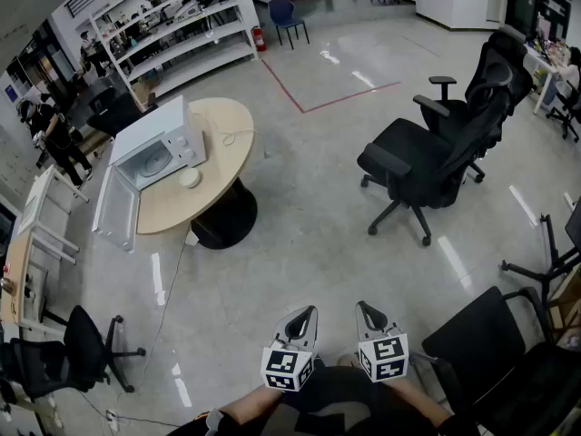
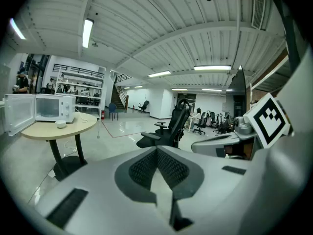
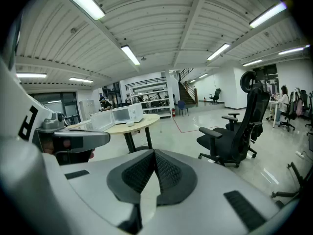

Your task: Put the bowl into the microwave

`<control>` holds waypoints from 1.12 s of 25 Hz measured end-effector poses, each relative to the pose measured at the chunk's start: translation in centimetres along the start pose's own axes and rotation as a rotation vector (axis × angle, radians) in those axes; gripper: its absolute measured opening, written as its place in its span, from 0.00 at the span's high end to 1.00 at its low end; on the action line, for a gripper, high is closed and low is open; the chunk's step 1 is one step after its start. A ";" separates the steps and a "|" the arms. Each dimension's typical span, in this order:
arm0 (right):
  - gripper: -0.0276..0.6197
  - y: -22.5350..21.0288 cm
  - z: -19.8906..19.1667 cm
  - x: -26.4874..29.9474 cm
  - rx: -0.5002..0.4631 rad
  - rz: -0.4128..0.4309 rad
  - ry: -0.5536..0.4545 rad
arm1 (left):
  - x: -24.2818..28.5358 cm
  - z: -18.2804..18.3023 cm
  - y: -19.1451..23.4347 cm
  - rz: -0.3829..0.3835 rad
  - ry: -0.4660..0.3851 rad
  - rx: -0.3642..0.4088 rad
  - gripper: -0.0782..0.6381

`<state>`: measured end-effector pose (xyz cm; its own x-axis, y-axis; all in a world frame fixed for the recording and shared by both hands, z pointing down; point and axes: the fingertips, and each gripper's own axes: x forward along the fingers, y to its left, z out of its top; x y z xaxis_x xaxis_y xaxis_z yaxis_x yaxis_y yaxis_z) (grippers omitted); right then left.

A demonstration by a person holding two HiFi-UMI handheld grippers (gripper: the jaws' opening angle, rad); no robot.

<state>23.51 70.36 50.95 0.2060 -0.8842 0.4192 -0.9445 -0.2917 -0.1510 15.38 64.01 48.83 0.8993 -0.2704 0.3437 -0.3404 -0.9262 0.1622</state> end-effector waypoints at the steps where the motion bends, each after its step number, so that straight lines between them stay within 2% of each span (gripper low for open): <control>1: 0.93 0.4 0.2 0.4 0.000 0.001 0.001 | -0.1 0.2 0.5 0.001 -0.001 0.000 0.83; 18: 0.93 7.3 7.7 8.1 -0.066 0.045 -0.020 | -0.5 6.4 11.3 0.042 -0.061 -0.015 0.83; 28: 0.93 9.8 10.6 11.2 -0.142 0.019 -0.030 | -1.1 6.5 14.9 0.017 -0.088 -0.052 0.83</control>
<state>19.24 53.77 44.69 0.1928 -0.9001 0.3907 -0.9747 -0.2216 -0.0294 11.07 48.82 44.86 0.9131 -0.3102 0.2647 -0.3676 -0.9071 0.2052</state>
